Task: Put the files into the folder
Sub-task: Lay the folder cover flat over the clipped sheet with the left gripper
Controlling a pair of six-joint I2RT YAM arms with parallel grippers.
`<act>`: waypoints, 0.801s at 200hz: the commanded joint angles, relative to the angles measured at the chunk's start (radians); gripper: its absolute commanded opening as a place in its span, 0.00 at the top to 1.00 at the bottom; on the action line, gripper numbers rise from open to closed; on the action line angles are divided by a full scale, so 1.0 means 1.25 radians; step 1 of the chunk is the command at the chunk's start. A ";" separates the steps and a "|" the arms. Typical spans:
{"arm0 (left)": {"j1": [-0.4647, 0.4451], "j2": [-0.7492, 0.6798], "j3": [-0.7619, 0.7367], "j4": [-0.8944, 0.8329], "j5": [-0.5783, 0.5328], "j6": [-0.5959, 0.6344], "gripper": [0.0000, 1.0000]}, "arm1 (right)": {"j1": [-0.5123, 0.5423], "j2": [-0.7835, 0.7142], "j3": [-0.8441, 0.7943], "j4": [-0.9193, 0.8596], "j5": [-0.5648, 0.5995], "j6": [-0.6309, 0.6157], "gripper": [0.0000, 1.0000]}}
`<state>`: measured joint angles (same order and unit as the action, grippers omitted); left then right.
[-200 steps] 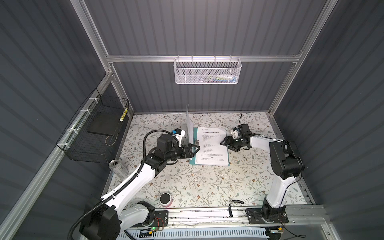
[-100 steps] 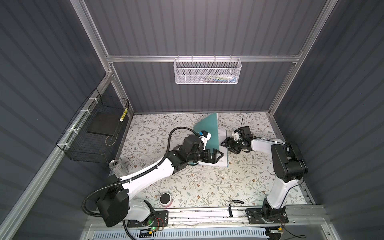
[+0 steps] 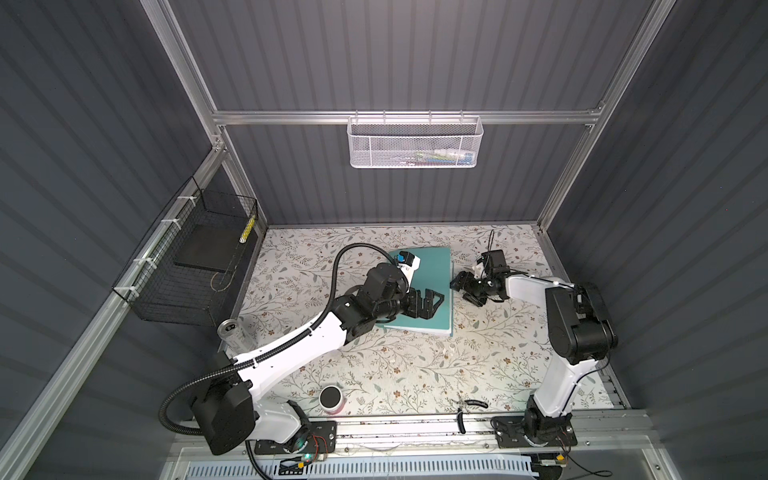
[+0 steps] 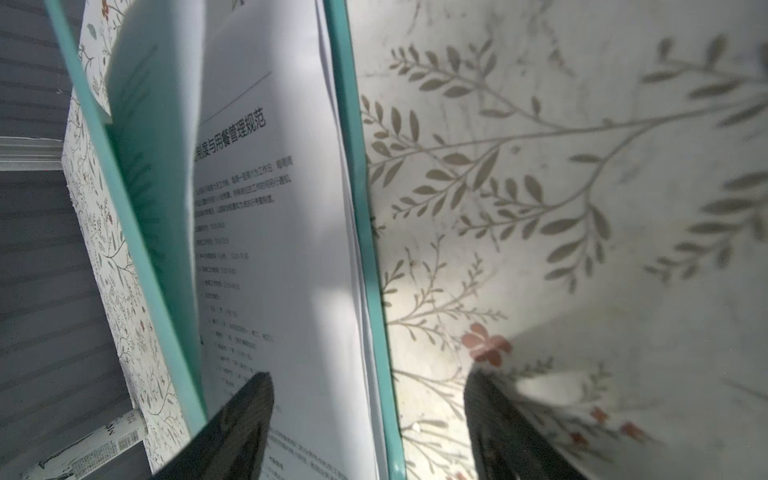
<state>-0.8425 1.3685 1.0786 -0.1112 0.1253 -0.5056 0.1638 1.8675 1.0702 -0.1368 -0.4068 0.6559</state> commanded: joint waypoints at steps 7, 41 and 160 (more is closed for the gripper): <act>0.051 -0.029 -0.049 0.010 -0.001 0.011 0.00 | -0.005 0.062 0.045 -0.081 0.040 0.008 0.25; 0.114 -0.036 -0.087 0.029 0.031 0.010 0.00 | -0.005 0.131 0.137 -0.114 0.025 0.007 0.25; 0.165 0.005 -0.093 0.016 -0.134 0.090 0.00 | 0.001 0.136 0.260 -0.207 0.048 -0.055 0.25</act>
<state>-0.6460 1.3987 0.9649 -0.0750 0.1326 -0.4660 0.1604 2.1090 1.4651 -0.3389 -0.3859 0.6373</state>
